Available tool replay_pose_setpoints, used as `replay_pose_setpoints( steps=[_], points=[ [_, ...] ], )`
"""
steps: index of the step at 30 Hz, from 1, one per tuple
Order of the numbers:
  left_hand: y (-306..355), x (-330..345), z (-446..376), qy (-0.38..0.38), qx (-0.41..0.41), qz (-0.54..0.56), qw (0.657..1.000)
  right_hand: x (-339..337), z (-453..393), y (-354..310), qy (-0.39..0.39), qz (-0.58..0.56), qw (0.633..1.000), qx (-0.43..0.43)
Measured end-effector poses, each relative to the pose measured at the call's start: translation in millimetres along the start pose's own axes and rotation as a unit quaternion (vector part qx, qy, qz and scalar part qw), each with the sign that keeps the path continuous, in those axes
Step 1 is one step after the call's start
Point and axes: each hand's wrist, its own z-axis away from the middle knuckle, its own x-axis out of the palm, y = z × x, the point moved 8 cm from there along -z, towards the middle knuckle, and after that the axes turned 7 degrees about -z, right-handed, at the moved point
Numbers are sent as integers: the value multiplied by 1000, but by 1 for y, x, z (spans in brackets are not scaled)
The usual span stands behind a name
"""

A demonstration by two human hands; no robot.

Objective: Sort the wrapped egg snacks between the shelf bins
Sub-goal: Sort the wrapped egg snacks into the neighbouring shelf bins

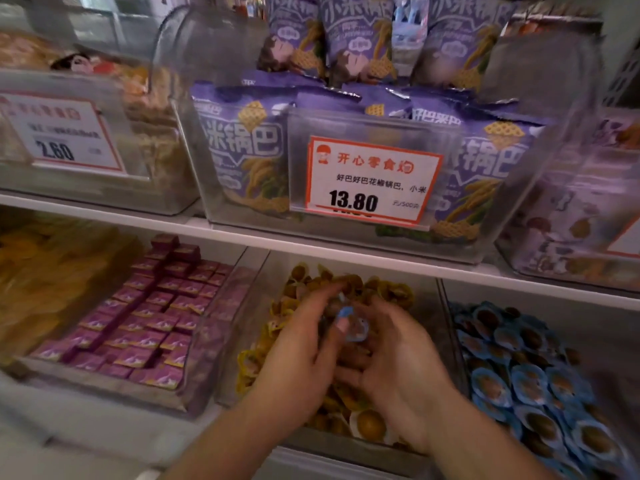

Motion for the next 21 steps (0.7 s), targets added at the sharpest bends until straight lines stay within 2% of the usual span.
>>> replay_pose_setpoints(
  steps=[2,5,8,13,17,21],
  points=[
    [9,12,4,-26,57,-82,995,0,-2,5,3,-34,999,12],
    [9,8,4,3,48,-126,991,0,-4,8,10,-58,998,14],
    [11,5,2,-16,34,-78,996,0,-2,0,6,-46,999,-2],
    [19,13,4,-84,74,-33,993,-3,4,-11,-2,0,1000,-19],
    [25,32,10,-153,57,48,985,-15,6,-14,21,33,998,-53],
    [11,27,2,-146,1,154,977,-24,9,-16,20,29,996,-80]
  ],
)
